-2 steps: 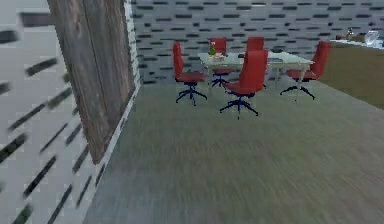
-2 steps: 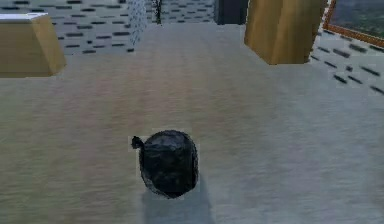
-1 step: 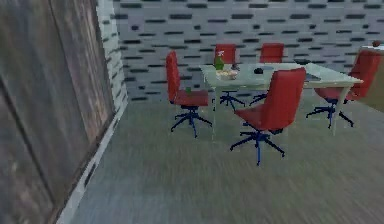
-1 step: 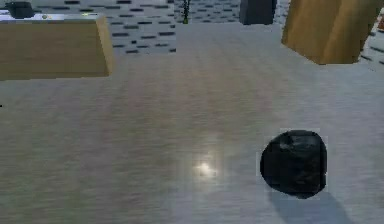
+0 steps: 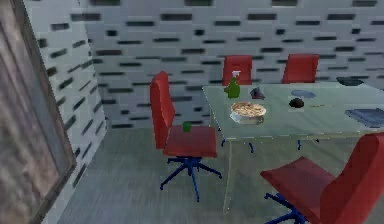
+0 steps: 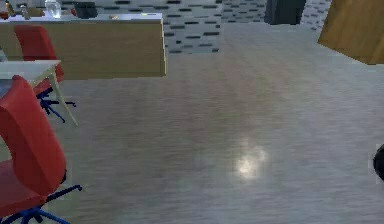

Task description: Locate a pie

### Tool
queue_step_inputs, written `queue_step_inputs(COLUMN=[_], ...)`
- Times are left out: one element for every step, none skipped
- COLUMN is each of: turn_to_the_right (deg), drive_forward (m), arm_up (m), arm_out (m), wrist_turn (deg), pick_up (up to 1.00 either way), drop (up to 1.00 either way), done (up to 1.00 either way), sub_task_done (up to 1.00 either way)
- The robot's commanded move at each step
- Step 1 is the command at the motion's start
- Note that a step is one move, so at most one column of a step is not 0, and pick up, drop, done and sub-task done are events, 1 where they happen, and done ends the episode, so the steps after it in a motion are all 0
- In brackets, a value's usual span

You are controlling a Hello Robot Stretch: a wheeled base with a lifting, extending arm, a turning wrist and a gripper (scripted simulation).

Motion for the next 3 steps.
queue_step_inputs(turn_to_the_right=[0.0, 24.0, 0.0], drive_forward=[0.45, 0.0, 0.0], arm_up=[0.0, 0.0, 0.0], arm_out=[0.0, 0.0, 0.0], wrist_turn=[0.0, 0.0, 0.0], pick_up=[0.0, 0.0, 0.0], drop=[0.0, 0.0, 0.0], done=[0.0, 0.0, 1.0], sub_task_done=[0.0, 0.0, 0.0])
